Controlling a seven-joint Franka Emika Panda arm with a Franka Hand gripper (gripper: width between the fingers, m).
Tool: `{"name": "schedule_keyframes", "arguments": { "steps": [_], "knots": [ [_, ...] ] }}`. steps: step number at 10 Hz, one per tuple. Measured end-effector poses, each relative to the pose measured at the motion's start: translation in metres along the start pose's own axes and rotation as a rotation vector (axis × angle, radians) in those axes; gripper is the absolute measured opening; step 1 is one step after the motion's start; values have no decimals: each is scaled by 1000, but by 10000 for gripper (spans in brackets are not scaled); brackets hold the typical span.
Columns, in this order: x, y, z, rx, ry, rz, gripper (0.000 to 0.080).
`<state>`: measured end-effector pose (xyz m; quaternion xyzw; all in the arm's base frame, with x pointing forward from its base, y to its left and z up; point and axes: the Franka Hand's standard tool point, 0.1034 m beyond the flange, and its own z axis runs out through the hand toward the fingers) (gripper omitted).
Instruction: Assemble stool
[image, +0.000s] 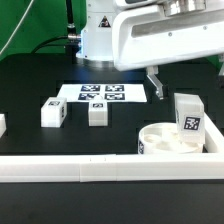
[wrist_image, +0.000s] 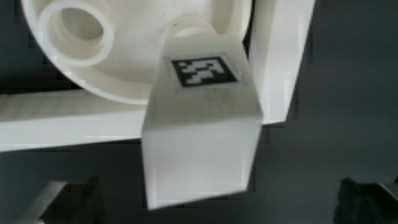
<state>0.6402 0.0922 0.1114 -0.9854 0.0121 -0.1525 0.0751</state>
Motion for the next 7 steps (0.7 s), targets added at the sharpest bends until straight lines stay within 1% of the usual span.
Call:
{"name": "schedule_keyframes", "arguments": {
  "steps": [4,6,7],
  "knots": [
    [-4,-2,4,0,-13,-12,650],
    [-3,0,3,0,-30,-37,650],
    [-4,-2,3,-3,-35,-57,650]
  ]
}}
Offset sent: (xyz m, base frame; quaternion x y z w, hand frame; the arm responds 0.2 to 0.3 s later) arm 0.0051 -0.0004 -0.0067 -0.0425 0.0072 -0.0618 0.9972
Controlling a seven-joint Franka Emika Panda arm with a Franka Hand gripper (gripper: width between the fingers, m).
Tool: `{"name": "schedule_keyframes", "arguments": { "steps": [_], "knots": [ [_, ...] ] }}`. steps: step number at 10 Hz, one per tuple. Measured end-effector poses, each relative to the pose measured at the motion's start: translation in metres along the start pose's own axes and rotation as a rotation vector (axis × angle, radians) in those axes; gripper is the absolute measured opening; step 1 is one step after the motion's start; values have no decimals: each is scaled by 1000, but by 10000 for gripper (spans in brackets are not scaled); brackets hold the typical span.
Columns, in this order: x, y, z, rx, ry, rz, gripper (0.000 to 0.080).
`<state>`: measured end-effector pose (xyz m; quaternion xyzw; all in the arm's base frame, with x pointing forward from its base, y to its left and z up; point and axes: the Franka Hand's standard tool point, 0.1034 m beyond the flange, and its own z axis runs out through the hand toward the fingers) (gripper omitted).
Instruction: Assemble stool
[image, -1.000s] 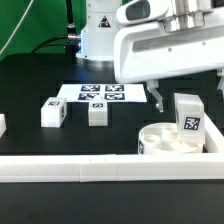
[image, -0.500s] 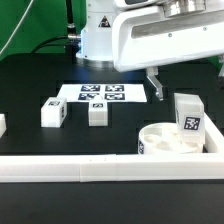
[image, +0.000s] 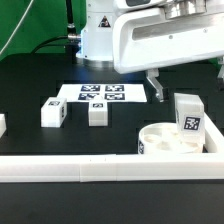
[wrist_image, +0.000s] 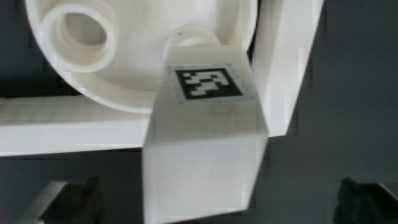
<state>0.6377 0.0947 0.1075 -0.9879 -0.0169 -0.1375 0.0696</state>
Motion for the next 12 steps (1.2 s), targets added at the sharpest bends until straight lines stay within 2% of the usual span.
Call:
{"name": "schedule_keyframes", "arguments": {
  "steps": [1,2,4,6,7,8,10,12],
  "knots": [
    [-7,0,1,8,-103,-31,650],
    [-5,4,0,19,-177,-27,650],
    [-7,8,3,33,-259,-13,650],
    [-4,7,3,37,-256,-32,650],
    [-4,6,3,29,-257,-51,650],
    [-5,3,3,10,-260,-100,650],
    [-6,-2,6,0,-270,-400,650],
    [-7,-4,12,10,-283,-566,650]
  ]
}}
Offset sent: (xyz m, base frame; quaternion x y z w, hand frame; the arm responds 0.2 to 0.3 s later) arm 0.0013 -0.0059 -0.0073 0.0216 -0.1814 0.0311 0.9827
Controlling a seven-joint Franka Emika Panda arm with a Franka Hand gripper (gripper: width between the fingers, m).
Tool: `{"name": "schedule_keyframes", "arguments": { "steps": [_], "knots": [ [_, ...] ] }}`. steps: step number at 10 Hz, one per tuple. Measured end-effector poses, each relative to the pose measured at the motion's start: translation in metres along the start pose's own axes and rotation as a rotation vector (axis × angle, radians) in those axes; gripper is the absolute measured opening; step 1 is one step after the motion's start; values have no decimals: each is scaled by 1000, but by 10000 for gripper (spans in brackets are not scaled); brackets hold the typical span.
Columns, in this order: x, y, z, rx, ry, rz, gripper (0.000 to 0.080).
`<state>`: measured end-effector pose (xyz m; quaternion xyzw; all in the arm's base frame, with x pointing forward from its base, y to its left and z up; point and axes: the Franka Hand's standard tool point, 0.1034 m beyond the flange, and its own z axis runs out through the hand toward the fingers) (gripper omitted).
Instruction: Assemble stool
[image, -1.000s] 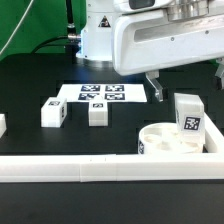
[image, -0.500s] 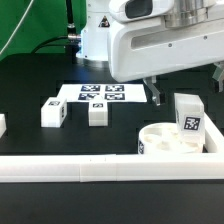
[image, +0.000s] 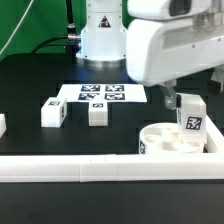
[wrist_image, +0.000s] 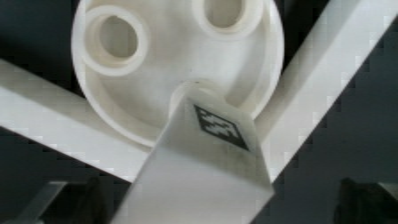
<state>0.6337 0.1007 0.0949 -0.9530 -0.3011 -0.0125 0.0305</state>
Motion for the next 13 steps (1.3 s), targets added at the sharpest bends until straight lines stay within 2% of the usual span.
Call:
{"name": "schedule_keyframes", "arguments": {
  "steps": [3,4,6,10,13],
  "knots": [
    [-1,2,1,-6,1,-219,650],
    [3,5,0,-33,13,-341,650],
    [6,5,0,-58,0,-530,650],
    [3,9,0,-65,-17,-761,650],
    [3,6,5,-71,-42,-963,650]
  ]
}}
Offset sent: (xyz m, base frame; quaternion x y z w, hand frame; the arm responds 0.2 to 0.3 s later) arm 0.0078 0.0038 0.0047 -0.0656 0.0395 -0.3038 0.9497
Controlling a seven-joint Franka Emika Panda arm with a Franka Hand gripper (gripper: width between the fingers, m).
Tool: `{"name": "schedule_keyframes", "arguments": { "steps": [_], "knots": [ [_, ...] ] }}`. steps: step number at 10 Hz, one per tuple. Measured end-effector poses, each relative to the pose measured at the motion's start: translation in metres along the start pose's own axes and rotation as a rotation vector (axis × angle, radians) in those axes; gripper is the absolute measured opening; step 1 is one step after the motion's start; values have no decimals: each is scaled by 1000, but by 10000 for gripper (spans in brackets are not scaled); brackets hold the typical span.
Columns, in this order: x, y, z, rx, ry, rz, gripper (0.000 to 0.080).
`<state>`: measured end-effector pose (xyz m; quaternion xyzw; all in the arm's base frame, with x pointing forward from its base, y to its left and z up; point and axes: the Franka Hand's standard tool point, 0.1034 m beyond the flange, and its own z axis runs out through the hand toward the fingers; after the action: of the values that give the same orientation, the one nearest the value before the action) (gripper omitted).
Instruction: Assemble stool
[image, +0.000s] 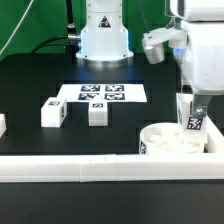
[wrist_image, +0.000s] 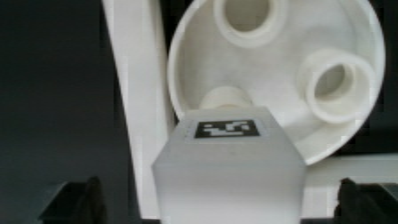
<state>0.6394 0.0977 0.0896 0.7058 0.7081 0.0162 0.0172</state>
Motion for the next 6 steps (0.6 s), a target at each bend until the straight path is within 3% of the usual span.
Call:
{"name": "schedule_keyframes", "arguments": {
  "steps": [6],
  "knots": [
    [4,-3,5,12,0,41,650]
  ]
}}
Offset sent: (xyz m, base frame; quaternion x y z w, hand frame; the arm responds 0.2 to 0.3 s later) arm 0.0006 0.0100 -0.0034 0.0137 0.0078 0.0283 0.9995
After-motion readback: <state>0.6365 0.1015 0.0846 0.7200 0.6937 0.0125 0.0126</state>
